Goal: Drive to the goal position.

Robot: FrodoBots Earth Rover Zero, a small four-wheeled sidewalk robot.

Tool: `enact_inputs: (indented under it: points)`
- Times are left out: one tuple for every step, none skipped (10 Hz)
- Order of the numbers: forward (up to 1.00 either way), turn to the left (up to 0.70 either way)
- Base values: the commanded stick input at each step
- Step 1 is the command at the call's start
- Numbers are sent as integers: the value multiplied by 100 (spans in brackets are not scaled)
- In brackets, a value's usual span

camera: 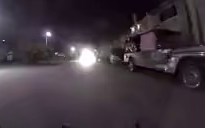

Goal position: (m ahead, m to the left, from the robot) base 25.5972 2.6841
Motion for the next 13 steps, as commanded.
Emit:
enact_inputs:
  points:
    - [85,0]
    - [85,0]
    - [85,14]
    - [85,34]
    - [85,22]
    - [85,0]
    - [85,0]
    - [85,0]
    - [85,0]
    - [85,0]
    - [85,0]
    - [85,0]
    - [85,0]
